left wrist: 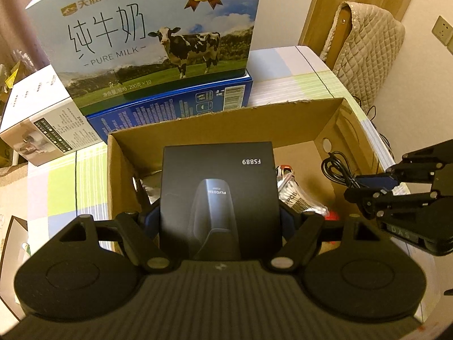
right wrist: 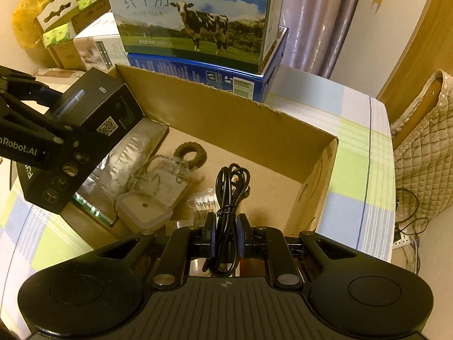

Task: Organize objects
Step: 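Lower the shaver box and cable into the box and open both grippers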

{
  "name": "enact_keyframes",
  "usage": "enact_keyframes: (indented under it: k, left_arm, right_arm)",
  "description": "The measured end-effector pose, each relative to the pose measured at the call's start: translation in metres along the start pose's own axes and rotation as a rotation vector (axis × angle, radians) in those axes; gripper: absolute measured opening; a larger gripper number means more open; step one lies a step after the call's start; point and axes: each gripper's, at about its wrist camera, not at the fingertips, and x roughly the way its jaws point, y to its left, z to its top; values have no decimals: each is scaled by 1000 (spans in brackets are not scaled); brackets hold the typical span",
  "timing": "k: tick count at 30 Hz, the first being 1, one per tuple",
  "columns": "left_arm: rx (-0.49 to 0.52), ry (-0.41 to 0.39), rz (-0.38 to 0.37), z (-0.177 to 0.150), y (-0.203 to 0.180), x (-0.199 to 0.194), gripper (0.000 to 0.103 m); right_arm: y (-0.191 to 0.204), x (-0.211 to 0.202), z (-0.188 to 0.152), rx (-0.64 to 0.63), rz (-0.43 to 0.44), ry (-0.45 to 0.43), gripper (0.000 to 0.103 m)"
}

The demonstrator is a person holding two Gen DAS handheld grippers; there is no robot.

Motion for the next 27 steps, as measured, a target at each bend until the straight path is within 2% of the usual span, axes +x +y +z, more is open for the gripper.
enact_keyframes:
  k: [12,14,27]
  left_arm:
    - [-1,-12,5,3,-2,16,77]
    - [-13,-30,23,2,-2,17,87]
    - [6,-9,43,-2,0,20,87]
  right_arm:
    - [-5,11,-2,9,-1,9,11]
    - [-4,12,-2,7,-2,12,11]
    - [-2,12,-1,7,-6,12,11]
